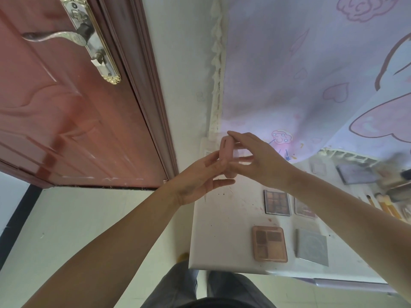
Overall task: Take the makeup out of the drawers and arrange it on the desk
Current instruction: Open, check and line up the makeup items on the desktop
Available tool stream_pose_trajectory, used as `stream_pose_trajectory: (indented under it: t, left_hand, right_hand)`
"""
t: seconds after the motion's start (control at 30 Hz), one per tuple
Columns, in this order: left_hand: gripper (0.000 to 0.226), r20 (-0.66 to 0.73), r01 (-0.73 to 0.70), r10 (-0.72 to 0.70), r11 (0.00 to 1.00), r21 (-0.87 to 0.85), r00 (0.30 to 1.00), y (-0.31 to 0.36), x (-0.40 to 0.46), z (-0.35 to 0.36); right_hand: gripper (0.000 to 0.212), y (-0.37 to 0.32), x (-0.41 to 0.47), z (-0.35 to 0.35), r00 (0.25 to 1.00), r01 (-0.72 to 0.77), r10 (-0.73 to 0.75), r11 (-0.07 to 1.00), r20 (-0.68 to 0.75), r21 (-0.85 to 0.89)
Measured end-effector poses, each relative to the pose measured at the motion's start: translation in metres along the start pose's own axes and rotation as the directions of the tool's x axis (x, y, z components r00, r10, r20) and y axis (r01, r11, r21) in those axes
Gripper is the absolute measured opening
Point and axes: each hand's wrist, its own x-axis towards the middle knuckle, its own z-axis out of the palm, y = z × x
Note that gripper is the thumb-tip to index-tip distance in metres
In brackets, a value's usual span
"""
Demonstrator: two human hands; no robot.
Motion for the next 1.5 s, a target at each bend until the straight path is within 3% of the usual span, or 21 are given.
stream_pose_trajectory:
  t: [0.1,0.17,0.23,0.33,0.47,0.63,0.77,0.87,1.27,1.5]
  left_hand:
    - [0.070,-0.053,0.015,-0.019,0.997,-0.074,0.998,-0.005,0.002,0.001]
    - [0.059,-0.119,0.059,-0.076,0.989,-0.138,0.990,-0.007,0.003,0.002]
    - [0.060,-0.151,0.099,-0.144,0.958,-0.271,0.978,-0.007,0.003,-0.002]
    - [0.078,-0.062,0.185,-0.223,0.911,-0.368,0.973,-0.003,0.002,-0.005]
    - [0.070,0.052,0.256,-0.252,0.924,-0.283,0.966,-0.001,0.006,-0.001]
    - [0.067,0.027,0.237,-0.255,0.850,-0.469,0.967,-0.005,0.007,0.002]
    - [0.069,-0.064,0.234,-0.282,0.885,-0.403,0.957,-0.010,0.009,0.004]
    - [0.067,-0.106,0.235,-0.297,0.890,-0.390,0.949,-0.011,0.012,0.007]
    - [0.068,-0.056,0.250,-0.284,0.910,-0.332,0.957,-0.023,0.012,0.006]
    - [0.070,-0.058,0.286,-0.311,0.922,-0.261,0.949,-0.020,0.008,0.001]
  right_hand:
    - [0.071,0.001,0.003,-0.003,1.000,-0.020,0.020,0.968,-0.001,-0.250]
    - [0.085,0.001,0.003,-0.010,0.991,-0.007,0.062,0.913,0.121,-0.408]
    - [0.093,-0.001,0.000,-0.016,0.973,0.085,0.026,0.887,0.231,-0.454]
    - [0.096,-0.009,-0.001,-0.014,0.948,0.208,-0.065,0.867,0.312,-0.452]
    - [0.084,-0.017,0.005,-0.002,0.964,0.136,-0.018,0.889,0.265,-0.436]
    - [0.086,-0.013,0.003,0.003,0.976,0.044,0.043,0.920,0.211,-0.391]
    - [0.083,-0.010,0.006,0.009,0.971,0.053,0.067,0.877,0.231,-0.477]
    - [0.078,-0.008,0.008,0.007,0.973,0.023,0.077,0.907,0.219,-0.421]
    - [0.071,-0.002,0.008,0.007,0.930,-0.113,0.187,0.965,0.318,-0.238]
    - [0.040,-0.001,0.010,0.002,0.952,-0.071,0.144,0.962,0.270,-0.264]
